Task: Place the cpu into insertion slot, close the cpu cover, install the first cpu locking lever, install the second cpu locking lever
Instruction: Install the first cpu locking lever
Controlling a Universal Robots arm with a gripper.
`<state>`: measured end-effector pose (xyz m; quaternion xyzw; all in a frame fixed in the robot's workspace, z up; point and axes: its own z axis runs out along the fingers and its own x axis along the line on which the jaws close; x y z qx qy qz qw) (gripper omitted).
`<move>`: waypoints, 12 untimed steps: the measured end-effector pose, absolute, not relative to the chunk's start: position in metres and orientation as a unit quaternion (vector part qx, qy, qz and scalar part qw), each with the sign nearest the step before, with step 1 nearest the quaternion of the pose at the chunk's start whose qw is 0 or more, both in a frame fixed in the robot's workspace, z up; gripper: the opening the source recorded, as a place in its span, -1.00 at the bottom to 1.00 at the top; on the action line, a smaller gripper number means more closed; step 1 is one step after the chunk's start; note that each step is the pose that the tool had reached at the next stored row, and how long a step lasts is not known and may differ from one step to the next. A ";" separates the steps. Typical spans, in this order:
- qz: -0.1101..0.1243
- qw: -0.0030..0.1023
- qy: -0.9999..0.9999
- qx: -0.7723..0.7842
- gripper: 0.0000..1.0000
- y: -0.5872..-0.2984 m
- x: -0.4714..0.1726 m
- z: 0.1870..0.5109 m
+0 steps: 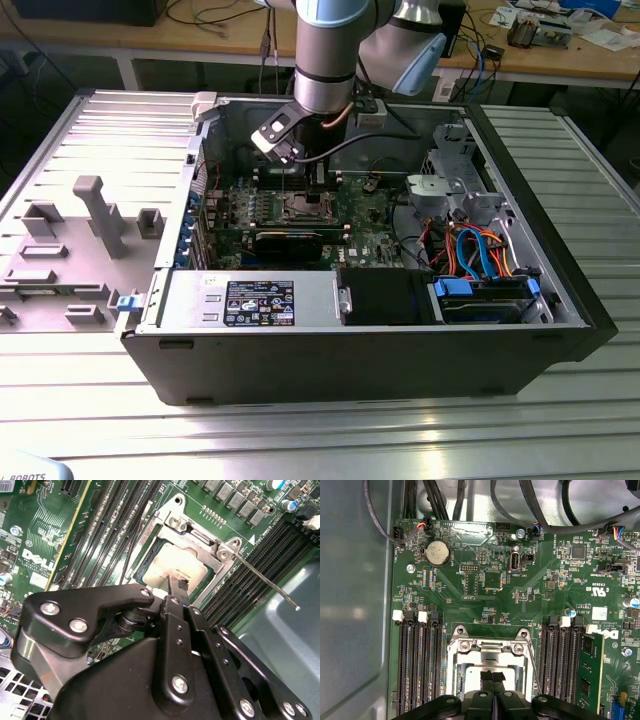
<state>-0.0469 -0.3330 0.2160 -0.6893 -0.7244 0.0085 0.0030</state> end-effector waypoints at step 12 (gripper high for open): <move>0.009 0.003 -0.724 -0.689 -0.79 -0.333 -0.047 0.219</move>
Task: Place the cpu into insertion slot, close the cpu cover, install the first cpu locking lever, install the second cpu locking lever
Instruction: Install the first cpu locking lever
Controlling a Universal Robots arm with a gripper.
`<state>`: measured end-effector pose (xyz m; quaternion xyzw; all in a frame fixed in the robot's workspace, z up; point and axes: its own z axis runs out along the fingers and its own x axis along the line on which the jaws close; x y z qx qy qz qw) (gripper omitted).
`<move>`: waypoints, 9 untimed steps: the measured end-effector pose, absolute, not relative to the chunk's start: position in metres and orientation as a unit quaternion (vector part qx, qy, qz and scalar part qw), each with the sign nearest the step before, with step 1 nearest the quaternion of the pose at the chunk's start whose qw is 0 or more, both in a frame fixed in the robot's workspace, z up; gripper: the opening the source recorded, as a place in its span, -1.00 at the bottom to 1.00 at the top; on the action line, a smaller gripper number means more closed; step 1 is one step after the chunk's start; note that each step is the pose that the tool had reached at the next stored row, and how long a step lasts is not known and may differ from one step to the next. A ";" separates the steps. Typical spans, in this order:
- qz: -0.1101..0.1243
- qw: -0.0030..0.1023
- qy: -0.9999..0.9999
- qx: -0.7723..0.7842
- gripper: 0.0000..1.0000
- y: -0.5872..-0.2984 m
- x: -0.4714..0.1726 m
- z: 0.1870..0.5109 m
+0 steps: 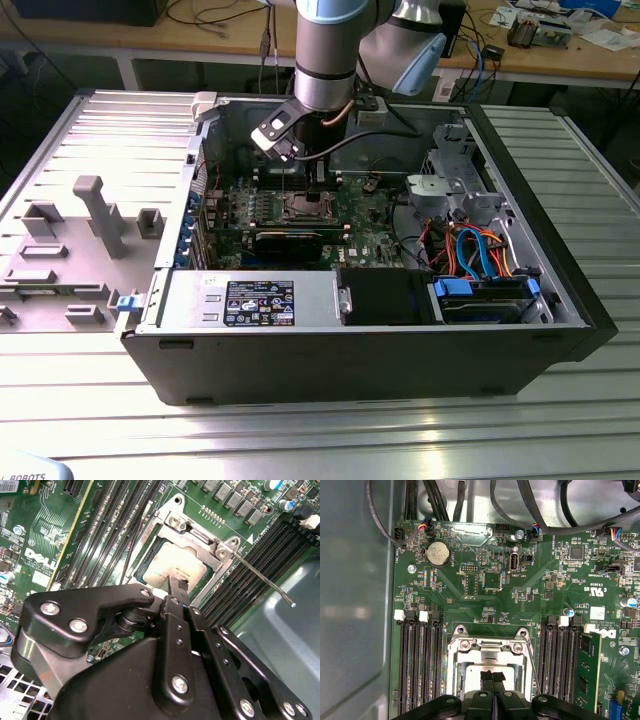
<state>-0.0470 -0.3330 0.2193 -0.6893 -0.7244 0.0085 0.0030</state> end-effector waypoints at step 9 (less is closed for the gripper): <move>0.009 0.003 -0.724 -0.689 -0.79 -0.333 -0.047 0.225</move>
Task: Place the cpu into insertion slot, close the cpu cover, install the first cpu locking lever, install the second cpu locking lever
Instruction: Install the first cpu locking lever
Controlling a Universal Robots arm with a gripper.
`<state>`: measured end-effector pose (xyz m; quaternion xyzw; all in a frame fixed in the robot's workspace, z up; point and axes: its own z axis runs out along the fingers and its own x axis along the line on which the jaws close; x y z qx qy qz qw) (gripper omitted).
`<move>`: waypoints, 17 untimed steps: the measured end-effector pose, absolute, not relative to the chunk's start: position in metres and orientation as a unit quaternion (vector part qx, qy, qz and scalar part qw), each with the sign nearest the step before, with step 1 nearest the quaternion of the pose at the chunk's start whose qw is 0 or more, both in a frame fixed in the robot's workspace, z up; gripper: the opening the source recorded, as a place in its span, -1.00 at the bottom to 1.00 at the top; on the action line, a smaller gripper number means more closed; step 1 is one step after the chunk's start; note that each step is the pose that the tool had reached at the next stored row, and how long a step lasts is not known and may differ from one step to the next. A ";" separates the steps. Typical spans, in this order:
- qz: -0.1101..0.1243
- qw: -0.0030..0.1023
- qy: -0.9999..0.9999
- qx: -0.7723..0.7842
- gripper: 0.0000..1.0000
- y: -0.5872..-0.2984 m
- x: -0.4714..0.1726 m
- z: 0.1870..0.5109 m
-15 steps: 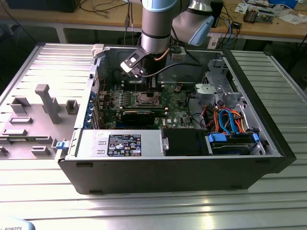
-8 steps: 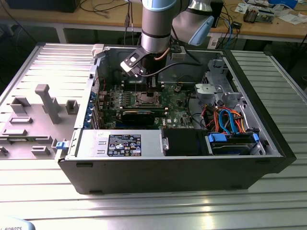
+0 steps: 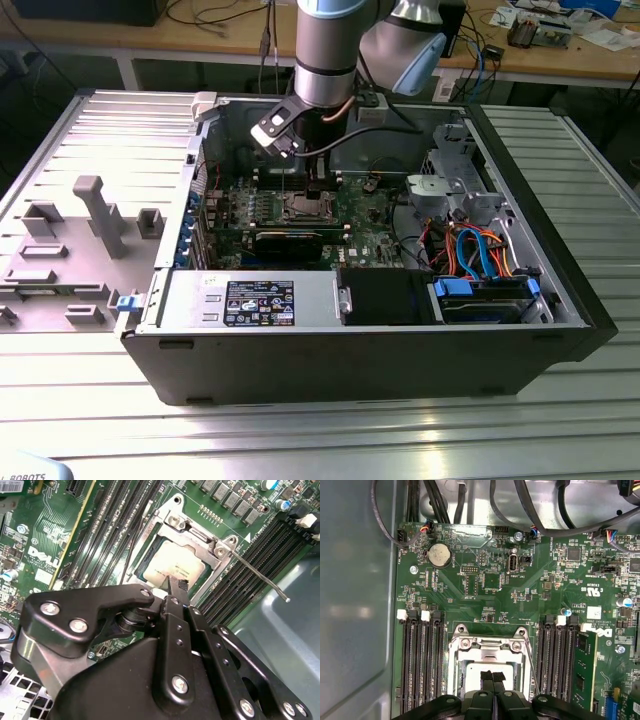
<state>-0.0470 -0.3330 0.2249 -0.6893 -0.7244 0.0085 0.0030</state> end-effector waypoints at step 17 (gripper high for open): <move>0.008 0.003 -0.724 -0.689 -0.79 -0.333 -0.047 0.230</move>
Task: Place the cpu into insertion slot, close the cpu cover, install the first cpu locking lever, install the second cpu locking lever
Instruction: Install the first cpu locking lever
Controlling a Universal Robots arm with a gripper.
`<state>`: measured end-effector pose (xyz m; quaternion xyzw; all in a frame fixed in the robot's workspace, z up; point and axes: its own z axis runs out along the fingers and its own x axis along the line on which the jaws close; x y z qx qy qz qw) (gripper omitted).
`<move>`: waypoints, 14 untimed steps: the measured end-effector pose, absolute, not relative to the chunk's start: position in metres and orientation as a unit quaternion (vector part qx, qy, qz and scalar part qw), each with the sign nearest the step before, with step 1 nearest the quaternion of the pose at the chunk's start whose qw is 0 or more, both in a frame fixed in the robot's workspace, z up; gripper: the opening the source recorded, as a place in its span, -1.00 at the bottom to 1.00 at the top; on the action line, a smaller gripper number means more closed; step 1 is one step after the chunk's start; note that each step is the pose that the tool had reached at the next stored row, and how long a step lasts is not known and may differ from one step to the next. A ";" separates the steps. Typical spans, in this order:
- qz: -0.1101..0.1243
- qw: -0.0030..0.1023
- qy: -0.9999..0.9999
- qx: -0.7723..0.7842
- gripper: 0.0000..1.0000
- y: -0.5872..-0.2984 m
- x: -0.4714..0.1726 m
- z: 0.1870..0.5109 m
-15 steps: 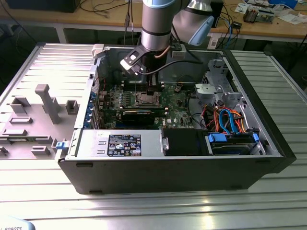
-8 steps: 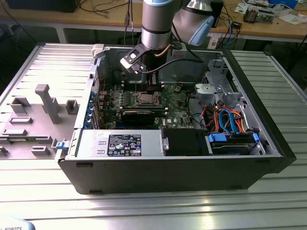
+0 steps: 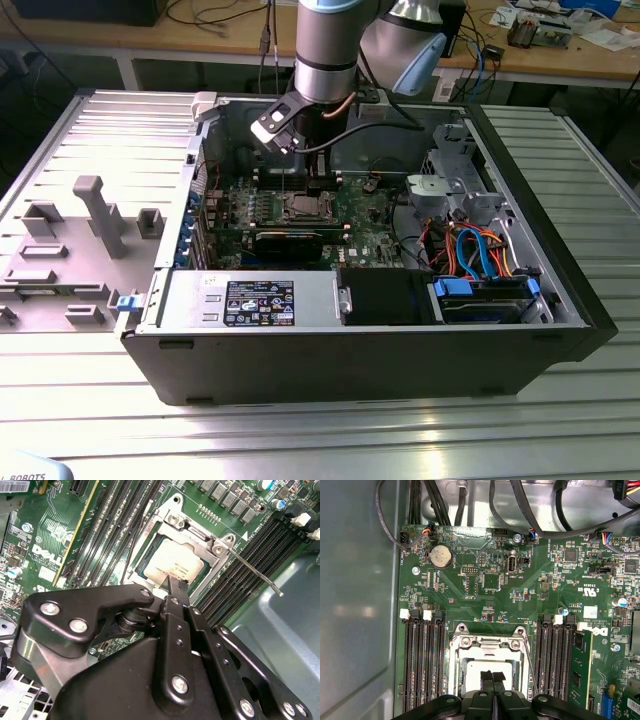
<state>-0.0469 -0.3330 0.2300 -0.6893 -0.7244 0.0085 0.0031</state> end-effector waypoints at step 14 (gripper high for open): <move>0.008 0.003 -0.724 -0.689 -0.79 -0.333 -0.047 0.240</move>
